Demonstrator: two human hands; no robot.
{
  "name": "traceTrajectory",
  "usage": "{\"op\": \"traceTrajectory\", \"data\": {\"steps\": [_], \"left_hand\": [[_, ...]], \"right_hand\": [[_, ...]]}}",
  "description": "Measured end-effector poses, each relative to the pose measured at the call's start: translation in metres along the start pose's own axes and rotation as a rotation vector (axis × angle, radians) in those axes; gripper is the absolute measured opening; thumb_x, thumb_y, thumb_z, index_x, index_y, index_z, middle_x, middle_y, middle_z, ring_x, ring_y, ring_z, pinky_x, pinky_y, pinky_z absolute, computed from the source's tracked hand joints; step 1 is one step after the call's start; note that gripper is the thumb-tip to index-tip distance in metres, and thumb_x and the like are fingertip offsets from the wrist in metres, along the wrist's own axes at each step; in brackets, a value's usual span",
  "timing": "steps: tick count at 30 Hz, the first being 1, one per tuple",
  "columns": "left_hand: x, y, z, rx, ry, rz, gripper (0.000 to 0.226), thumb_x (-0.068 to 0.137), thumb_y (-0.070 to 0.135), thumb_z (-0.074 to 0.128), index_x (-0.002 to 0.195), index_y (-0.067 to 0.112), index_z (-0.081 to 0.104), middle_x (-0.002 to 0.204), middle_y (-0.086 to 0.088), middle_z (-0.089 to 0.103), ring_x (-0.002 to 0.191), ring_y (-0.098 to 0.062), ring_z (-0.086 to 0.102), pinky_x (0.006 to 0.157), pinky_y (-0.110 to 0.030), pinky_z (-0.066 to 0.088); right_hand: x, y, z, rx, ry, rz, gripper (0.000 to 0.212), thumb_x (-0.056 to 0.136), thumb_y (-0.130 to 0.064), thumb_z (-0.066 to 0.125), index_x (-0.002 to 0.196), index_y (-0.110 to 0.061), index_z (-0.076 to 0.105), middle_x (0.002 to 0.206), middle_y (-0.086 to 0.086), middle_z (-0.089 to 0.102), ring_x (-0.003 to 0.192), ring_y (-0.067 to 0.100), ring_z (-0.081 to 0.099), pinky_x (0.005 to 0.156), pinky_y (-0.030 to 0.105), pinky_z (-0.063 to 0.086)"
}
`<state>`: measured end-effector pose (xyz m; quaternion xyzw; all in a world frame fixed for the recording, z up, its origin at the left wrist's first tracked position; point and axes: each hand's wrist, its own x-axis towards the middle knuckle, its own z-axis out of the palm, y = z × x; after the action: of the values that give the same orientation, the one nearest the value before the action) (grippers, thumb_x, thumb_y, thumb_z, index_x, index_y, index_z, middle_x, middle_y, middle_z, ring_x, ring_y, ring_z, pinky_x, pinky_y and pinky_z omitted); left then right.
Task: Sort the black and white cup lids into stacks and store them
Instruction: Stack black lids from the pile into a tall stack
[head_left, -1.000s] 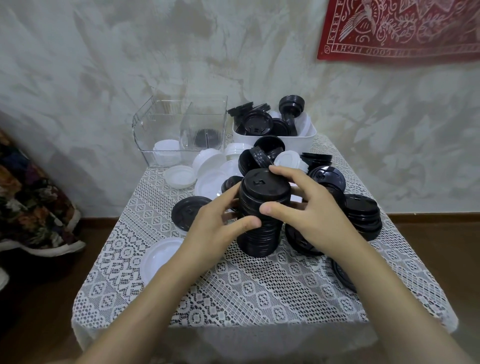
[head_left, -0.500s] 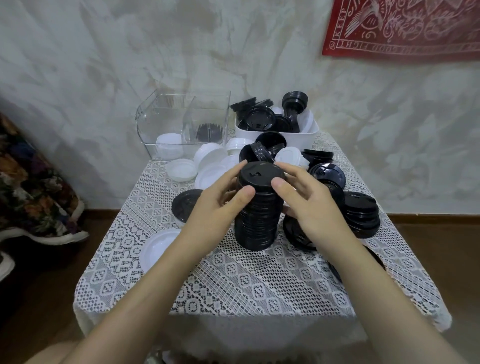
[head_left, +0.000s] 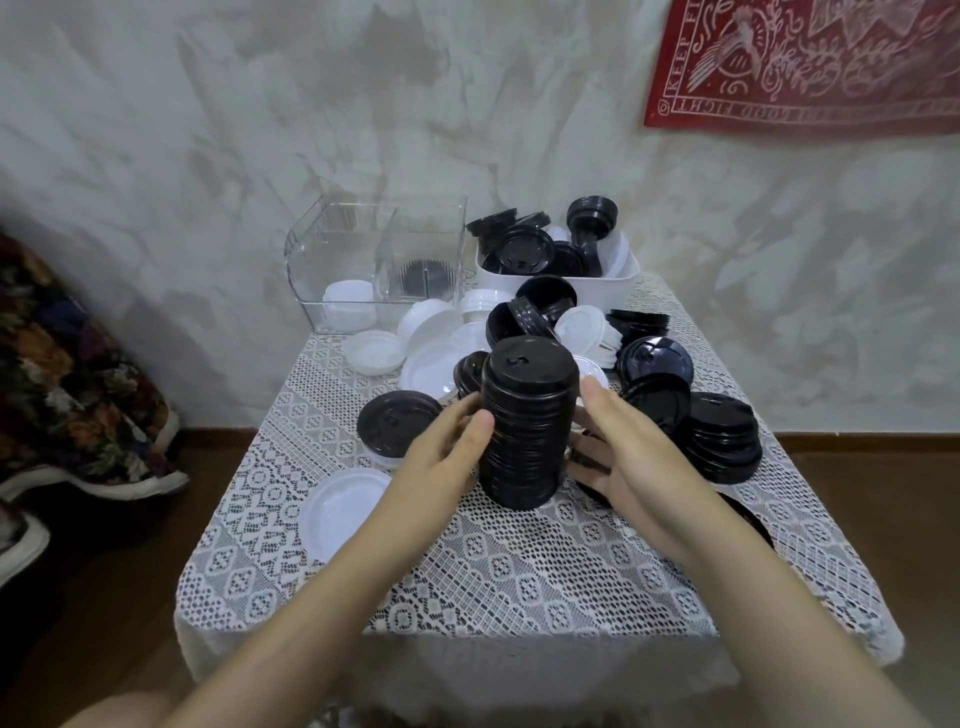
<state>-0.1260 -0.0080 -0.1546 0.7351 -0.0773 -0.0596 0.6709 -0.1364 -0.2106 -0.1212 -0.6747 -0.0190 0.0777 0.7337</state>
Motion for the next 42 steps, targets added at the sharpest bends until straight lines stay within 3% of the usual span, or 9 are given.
{"op": "traceTrajectory", "data": {"steps": [6, 10, 17, 23, 27, 32, 36, 39, 42], "left_hand": [[-0.003, 0.004, 0.007, -0.072, -0.017, -0.143, 0.053, 0.091, 0.07, 0.047, 0.126, 0.037, 0.07, 0.126, 0.022, 0.071, 0.122, 0.0, 0.064, 0.113, -0.033, 0.046], [-0.008, 0.01, 0.011, -0.061, -0.003, -0.121, 0.067, 0.085, 0.069, 0.052, 0.137, 0.029, 0.064, 0.127, 0.019, 0.071, 0.119, 0.005, 0.064, 0.11, -0.031, 0.048], [-0.019, 0.013, 0.007, -0.079, 0.032, -0.094, 0.057, 0.088, 0.059, 0.056, 0.134, 0.029, 0.067, 0.122, 0.018, 0.073, 0.116, 0.005, 0.065, 0.106, -0.031, 0.051], [-0.023, 0.013, 0.005, -0.083, 0.035, -0.104, 0.046, 0.096, 0.048, 0.057, 0.137, 0.028, 0.064, 0.124, 0.019, 0.072, 0.117, 0.006, 0.064, 0.109, -0.033, 0.05], [-0.027, 0.02, 0.001, -0.077, 0.048, -0.064, 0.048, 0.094, 0.051, 0.057, 0.137, 0.029, 0.064, 0.124, 0.019, 0.072, 0.118, 0.004, 0.065, 0.107, -0.033, 0.05], [-0.027, 0.029, -0.02, -0.07, 0.148, 0.025, 0.048, 0.086, 0.054, 0.06, 0.132, 0.038, 0.062, 0.12, 0.017, 0.074, 0.113, -0.002, 0.069, 0.101, -0.03, 0.054], [-0.026, 0.04, -0.044, -0.038, 0.205, 0.094, 0.051, 0.087, 0.053, 0.057, 0.134, 0.034, 0.061, 0.115, 0.013, 0.076, 0.109, -0.005, 0.071, 0.09, -0.024, 0.058], [-0.018, 0.046, -0.069, -0.018, 0.252, 0.108, 0.05, 0.093, 0.053, 0.056, 0.138, 0.032, 0.059, 0.118, 0.013, 0.075, 0.11, -0.004, 0.07, 0.094, -0.028, 0.057], [-0.007, 0.046, -0.096, -0.028, 0.284, 0.092, 0.041, 0.102, 0.044, 0.054, 0.139, 0.029, 0.058, 0.116, 0.014, 0.075, 0.111, -0.005, 0.07, 0.097, -0.03, 0.058]], "right_hand": [[-0.001, 0.005, 0.004, 0.007, -0.005, 0.135, 0.064, 0.082, -0.075, 0.057, 0.132, -0.036, 0.067, 0.129, -0.01, 0.072, 0.123, 0.019, 0.066, 0.11, 0.052, 0.049], [-0.003, -0.001, 0.006, -0.03, 0.02, 0.146, 0.06, 0.084, -0.072, 0.057, 0.126, -0.031, 0.072, 0.124, -0.008, 0.074, 0.117, 0.021, 0.069, 0.109, 0.05, 0.051], [-0.007, -0.011, 0.009, -0.033, 0.002, 0.148, 0.046, 0.088, -0.067, 0.058, 0.117, -0.037, 0.077, 0.123, 0.001, 0.074, 0.118, 0.032, 0.068, 0.108, 0.056, 0.05], [-0.01, -0.008, 0.012, -0.019, -0.024, 0.195, 0.071, 0.07, -0.073, 0.067, 0.126, -0.029, 0.07, 0.116, 0.005, 0.078, 0.113, 0.026, 0.072, 0.11, 0.048, 0.05], [-0.01, -0.018, 0.015, -0.019, -0.049, 0.155, 0.055, 0.071, -0.071, 0.067, 0.107, -0.032, 0.081, 0.114, 0.006, 0.078, 0.117, 0.03, 0.07, 0.108, 0.049, 0.052], [-0.004, -0.033, 0.033, -0.02, -0.111, 0.123, 0.043, 0.071, -0.072, 0.066, 0.092, -0.038, 0.082, 0.103, 0.0, 0.078, 0.109, 0.022, 0.072, 0.108, 0.045, 0.052], [0.01, -0.048, 0.057, -0.042, -0.146, 0.086, 0.039, 0.084, -0.067, 0.061, 0.094, -0.036, 0.082, 0.104, -0.001, 0.08, 0.107, 0.019, 0.074, 0.104, 0.042, 0.054], [0.029, -0.057, 0.082, -0.047, -0.169, 0.068, 0.041, 0.079, -0.07, 0.066, 0.097, -0.036, 0.081, 0.11, 0.0, 0.078, 0.107, 0.019, 0.074, 0.103, 0.041, 0.055], [0.055, -0.061, 0.106, -0.056, -0.19, 0.072, 0.04, 0.088, -0.068, 0.063, 0.105, -0.035, 0.078, 0.104, -0.005, 0.077, 0.101, 0.018, 0.073, 0.1, 0.038, 0.055]]}}
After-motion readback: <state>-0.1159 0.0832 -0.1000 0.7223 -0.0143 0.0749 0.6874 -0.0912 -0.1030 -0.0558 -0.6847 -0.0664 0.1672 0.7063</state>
